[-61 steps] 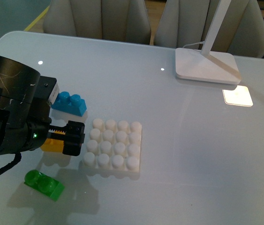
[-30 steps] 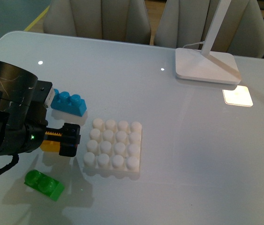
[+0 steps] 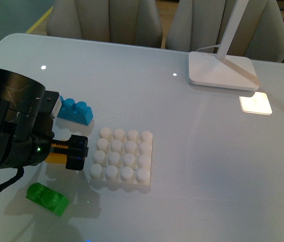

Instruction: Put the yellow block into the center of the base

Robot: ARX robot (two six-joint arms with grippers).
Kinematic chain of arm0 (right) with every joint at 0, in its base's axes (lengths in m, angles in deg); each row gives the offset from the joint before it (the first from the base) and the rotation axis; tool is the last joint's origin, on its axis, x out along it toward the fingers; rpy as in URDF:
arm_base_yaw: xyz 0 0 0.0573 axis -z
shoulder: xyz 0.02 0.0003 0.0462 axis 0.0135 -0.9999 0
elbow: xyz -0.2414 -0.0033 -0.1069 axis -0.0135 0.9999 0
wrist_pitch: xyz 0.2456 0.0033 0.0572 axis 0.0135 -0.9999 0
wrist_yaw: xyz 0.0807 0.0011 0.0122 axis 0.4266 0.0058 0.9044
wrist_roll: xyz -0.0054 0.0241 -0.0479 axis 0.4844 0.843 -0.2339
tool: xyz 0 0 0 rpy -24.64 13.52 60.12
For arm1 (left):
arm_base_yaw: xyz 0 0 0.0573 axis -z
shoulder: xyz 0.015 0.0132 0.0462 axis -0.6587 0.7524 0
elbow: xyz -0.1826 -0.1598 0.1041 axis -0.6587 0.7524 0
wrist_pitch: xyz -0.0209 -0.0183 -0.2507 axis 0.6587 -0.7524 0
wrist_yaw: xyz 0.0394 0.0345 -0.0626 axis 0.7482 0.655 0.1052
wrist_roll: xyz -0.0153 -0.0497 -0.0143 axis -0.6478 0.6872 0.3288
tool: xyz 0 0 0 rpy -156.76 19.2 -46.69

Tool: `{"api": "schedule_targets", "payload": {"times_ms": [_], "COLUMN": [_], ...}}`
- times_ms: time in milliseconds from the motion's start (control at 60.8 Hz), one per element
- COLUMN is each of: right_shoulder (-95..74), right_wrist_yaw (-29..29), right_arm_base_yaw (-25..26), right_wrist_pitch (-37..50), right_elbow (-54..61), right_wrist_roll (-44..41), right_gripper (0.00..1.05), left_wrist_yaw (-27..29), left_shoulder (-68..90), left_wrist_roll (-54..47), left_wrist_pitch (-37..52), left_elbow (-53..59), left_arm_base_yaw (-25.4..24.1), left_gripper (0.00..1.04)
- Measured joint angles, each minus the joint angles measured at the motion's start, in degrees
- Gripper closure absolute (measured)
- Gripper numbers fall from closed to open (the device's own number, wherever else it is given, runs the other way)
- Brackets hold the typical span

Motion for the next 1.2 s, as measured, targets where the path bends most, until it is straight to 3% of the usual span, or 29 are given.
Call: {"api": "schedule_targets", "payload": {"times_ms": [148,378,724,1201], "right_shoulder": [0.00,0.00,0.00,0.00], "right_wrist_yaw": [0.00,0.00,0.00,0.00], "right_arm_base_yaw": [0.00,0.00,0.00,0.00], "right_wrist_pitch": [0.00,0.00,0.00,0.00], "right_elbow": [0.00,0.00,0.00,0.00], "right_wrist_roll": [0.00,0.00,0.00,0.00], "right_gripper": [0.09,0.09,0.09,0.09], "left_wrist_yaw": [0.00,0.33,0.92,4.52], "left_shoulder": [0.66,0.83,-2.91,-10.21], "left_wrist_roll": [0.02,0.70,2.69,13.14], "left_wrist_pitch": [-0.28,-0.37,-0.76,-7.04], "left_elbow": [-0.33,-0.39,2.03,5.14], "left_arm_base_yaw": [-0.33,-0.46,1.18,13.97], "left_gripper": [0.08,0.40,0.42,0.42]}}
